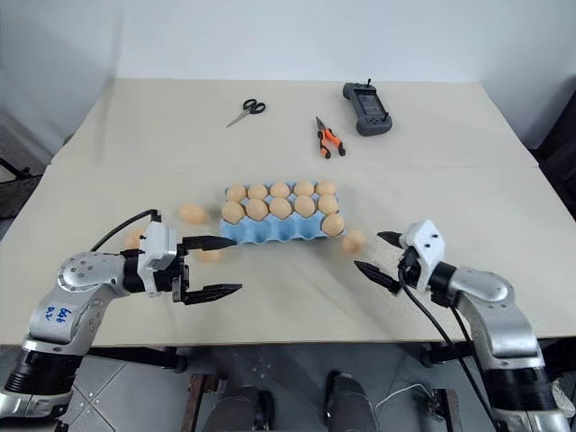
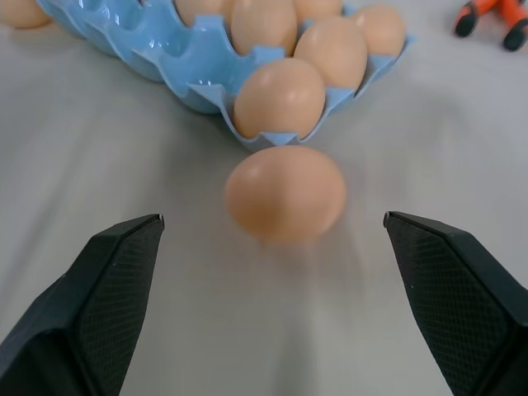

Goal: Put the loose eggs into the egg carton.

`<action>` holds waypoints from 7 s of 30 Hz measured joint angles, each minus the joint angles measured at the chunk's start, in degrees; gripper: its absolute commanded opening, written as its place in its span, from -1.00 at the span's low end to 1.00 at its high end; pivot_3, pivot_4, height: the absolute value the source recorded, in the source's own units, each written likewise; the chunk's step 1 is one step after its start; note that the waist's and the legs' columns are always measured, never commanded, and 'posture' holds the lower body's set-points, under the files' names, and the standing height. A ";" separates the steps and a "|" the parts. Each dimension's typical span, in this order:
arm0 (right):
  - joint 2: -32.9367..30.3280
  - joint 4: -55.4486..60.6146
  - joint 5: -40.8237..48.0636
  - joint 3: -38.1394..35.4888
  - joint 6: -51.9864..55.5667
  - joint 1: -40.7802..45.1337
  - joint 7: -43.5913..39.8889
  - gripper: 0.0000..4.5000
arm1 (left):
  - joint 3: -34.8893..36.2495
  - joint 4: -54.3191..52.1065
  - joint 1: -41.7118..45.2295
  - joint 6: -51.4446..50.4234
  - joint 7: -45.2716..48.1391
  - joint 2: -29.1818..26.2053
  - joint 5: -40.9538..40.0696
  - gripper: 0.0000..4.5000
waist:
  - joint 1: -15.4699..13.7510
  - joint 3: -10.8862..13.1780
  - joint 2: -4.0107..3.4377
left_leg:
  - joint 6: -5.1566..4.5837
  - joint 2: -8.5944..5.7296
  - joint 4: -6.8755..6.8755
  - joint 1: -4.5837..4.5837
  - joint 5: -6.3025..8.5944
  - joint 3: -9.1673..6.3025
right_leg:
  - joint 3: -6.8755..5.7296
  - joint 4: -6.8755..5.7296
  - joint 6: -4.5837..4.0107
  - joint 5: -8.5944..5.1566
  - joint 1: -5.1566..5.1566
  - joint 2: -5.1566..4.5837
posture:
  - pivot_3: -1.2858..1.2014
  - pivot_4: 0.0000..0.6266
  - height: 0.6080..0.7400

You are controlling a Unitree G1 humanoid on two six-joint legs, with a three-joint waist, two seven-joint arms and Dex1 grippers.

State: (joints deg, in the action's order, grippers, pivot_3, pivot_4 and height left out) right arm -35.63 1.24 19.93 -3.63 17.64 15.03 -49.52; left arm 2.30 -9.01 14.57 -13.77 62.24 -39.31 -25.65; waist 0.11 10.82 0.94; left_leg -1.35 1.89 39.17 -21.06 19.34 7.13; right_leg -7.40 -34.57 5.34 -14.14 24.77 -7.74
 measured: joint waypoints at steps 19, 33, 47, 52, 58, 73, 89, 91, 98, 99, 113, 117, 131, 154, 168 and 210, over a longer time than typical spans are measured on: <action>5.82 -12.90 -4.59 4.91 -5.59 7.92 -1.22 0.09 | 1.21 -1.32 -1.33 -0.02 -2.86 0.14 0.00 1.00 | 0.10 0.01 -0.03 | 0.00 0.03 0.00 -0.13 0.01 -0.04 | -0.18 -0.08 0.05 0.03 0.02 0.01 | 0.03 -0.52 1.00; 3.02 7.18 1.42 5.65 8.87 12.06 -0.38 0.09 | 8.48 1.63 -4.52 0.19 -7.05 0.19 0.03 1.00 | 1.22 0.06 -0.09 | 0.08 0.14 0.00 -0.09 0.02 -0.04 | -0.16 -0.11 -0.08 0.08 0.07 0.03 | 0.03 -0.52 1.00; 14.02 -14.16 -7.20 12.18 2.35 24.50 3.44 0.99 | 8.76 0.39 -6.52 0.50 -9.66 1.22 0.08 1.00 | 1.64 0.06 -0.10 | 0.11 0.16 -0.01 -0.37 0.00 0.26 | -0.13 -0.39 -0.06 0.11 0.60 0.05 | 0.03 -0.52 1.00; 14.34 -9.86 -6.19 12.01 3.76 23.75 2.78 0.99 | 8.94 0.19 -8.13 0.01 -10.21 1.23 0.04 1.00 | 1.57 0.06 -0.10 | 0.11 0.20 -0.01 -0.37 0.00 0.30 | -0.09 -0.38 -0.06 0.11 0.62 0.06 | 0.03 -0.52 1.00; 9.04 1.14 -0.80 8.66 4.54 14.78 -2.52 0.99 | 12.61 -0.15 -10.63 -0.07 -11.92 0.95 -0.06 1.00 | 1.21 0.06 -0.10 | 0.05 0.19 -0.01 -0.39 0.09 0.28 | -0.13 -0.31 -0.06 0.11 0.61 0.02 | 0.03 -0.52 1.00; -0.42 8.73 6.04 -4.06 -8.78 -6.30 -12.30 0.99 | 29.14 -1.61 -29.65 0.97 -15.01 0.46 -0.05 1.00 | 1.26 0.06 -0.09 | 0.02 0.50 -0.03 -0.04 0.40 0.93 | 0.03 0.10 -0.31 0.16 0.64 0.05 | 0.03 -0.52 1.00; -1.76 13.53 7.99 -3.57 -9.20 -9.93 -13.83 0.99 | 10.42 -2.25 -11.28 -3.22 -23.77 6.18 5.38 1.00 | -0.06 0.05 -0.08 | 0.16 0.69 -0.03 0.03 0.23 1.25 | -0.04 -0.05 -0.54 0.35 0.68 0.26 | 0.03 -0.52 1.00; -1.75 14.54 8.36 -3.36 -8.75 -9.98 -13.61 0.99 | 8.62 0.05 -9.00 -2.87 -25.56 7.46 7.27 1.00 | 0.19 0.05 -0.08 | 0.16 0.73 -0.03 0.04 0.24 1.34 | -0.06 -0.10 -0.54 0.36 0.70 0.29 | 0.03 -0.52 1.00; 0.20 16.39 8.62 -0.14 -8.75 -9.49 -13.30 1.00 | 4.94 5.52 -6.75 -2.13 -27.42 8.98 11.09 0.82 | -0.06 0.04 -0.07 | 0.16 0.74 -0.02 0.01 0.27 1.30 | -0.15 -0.12 -0.54 0.35 0.71 0.27 | 0.03 -0.52 1.00; 0.30 16.51 8.62 0.35 -8.78 -9.21 -13.28 1.00 | 4.72 5.51 -6.69 -2.09 -27.42 9.12 11.14 0.74 | -0.05 0.04 -0.07 | 0.14 0.74 -0.01 0.02 0.28 1.31 | -0.15 -0.12 -0.53 0.36 0.71 0.24 | 0.03 -0.52 1.00; 0.22 16.49 8.57 0.66 -8.78 -9.02 -12.30 1.00 | 8.32 1.88 -6.59 -1.07 -17.42 4.06 4.79 -0.17 | -0.02 0.04 -0.07 | 0.14 0.76 0.00 0.01 0.28 1.30 | -0.18 -0.12 -0.53 0.36 0.72 0.24 | 0.03 -0.52 1.00; -0.10 16.57 8.56 0.37 -8.53 -9.67 -11.74 1.00 | 5.45 1.10 1.29 -4.08 -12.60 2.96 2.18 -0.17 | -0.90 0.04 -0.07 | 0.11 0.67 0.05 0.00 0.25 1.30 | -0.17 -0.09 -0.53 0.36 0.68 0.21 | 0.03 -0.52 1.00; 0.12 19.24 8.17 0.64 -7.55 -9.90 -6.53 1.00 | -11.33 25.34 23.22 3.51 -9.20 14.07 13.28 -0.17 | -0.09 0.03 -0.05 | 0.00 0.57 0.28 -0.12 0.19 1.41 | -0.20 -0.07 -0.39 0.47 0.69 0.27 | 0.03 -0.52 1.00; 0.72 20.45 8.59 1.91 -6.88 -8.42 -5.88 1.00 | 4.51 14.38 8.62 6.39 -12.13 8.72 7.65 1.00 | 0.30 0.03 -0.05 | -0.09 0.82 0.80 -0.13 0.38 1.39 | -0.15 -0.21 -0.38 0.51 0.71 0.19 | 0.03 -0.52 1.00; 4.33 15.26 8.50 3.78 -10.11 -4.38 -8.94 1.00 | 25.66 4.48 -21.66 9.28 -22.73 8.80 4.49 1.00 | -0.01 0.03 -0.05 | -0.08 0.89 0.80 -0.14 0.73 1.38 | -0.18 -0.03 -0.40 0.50 0.71 0.06 | 0.03 -0.52 1.00; 8.92 12.21 7.28 7.61 -11.19 1.40 -9.20 1.00 | 19.61 14.28 -5.93 -2.31 -30.48 5.14 5.49 -0.36 | 0.06 0.03 -0.05 | 0.05 0.97 0.77 -0.13 0.85 1.58 | -0.45 -0.28 -0.40 0.50 0.82 0.11 | 0.03 -0.52 1.00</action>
State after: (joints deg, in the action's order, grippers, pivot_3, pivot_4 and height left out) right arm -26.72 13.45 27.21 3.98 6.45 16.43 -58.72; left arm 21.91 5.27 8.64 -16.08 31.76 -34.17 -20.16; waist 0.16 10.85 0.89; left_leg -1.30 2.86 39.94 -21.19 20.19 8.71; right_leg -7.85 -34.85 4.93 -13.64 25.59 -7.63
